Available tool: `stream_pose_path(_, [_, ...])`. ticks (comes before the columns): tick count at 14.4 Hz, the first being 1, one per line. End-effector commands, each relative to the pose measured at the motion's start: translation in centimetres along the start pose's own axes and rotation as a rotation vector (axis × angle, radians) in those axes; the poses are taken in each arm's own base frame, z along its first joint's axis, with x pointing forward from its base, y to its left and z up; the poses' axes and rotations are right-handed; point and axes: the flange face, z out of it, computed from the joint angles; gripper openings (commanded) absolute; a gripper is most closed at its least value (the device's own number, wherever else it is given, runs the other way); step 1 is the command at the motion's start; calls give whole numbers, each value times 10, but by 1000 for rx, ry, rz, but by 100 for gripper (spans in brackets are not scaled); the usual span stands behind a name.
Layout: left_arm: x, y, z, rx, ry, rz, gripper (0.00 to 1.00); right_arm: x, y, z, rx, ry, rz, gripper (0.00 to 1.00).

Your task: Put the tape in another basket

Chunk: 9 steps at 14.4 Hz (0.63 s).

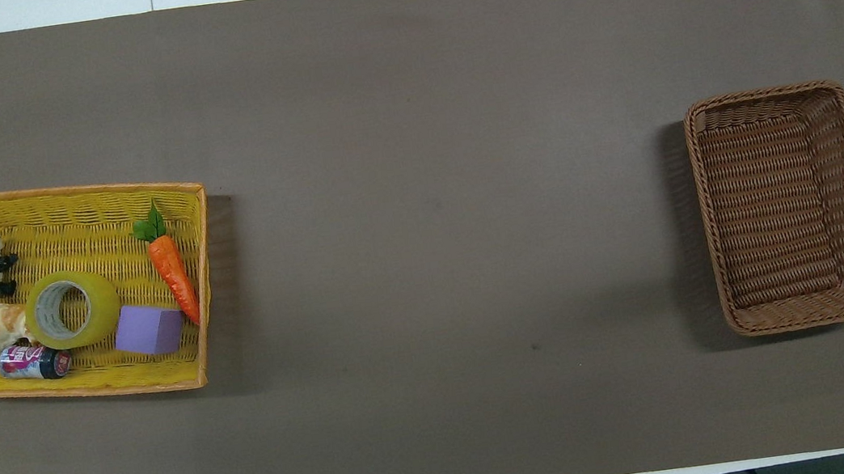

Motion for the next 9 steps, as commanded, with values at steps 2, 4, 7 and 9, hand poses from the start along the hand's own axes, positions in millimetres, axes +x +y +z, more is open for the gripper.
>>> stream_pose_path(2, [-10, 2, 9, 21, -6, 4, 100, -6, 0, 0, -8, 2, -20, 99])
stream_pose_path(4, [-15, -2, 49, 20, 74, 6, 100, -6, 0, 0, -10, 2, -20, 99])
stream_pose_path(7, [-12, -40, 111, 15, 82, -16, 100, -6, 0, 0, -8, 2, -20, 99])
stream_pose_path(9, [-5, -41, 145, 15, 124, 34, 100, -6, 0, 0, -10, 2, -20, 99])
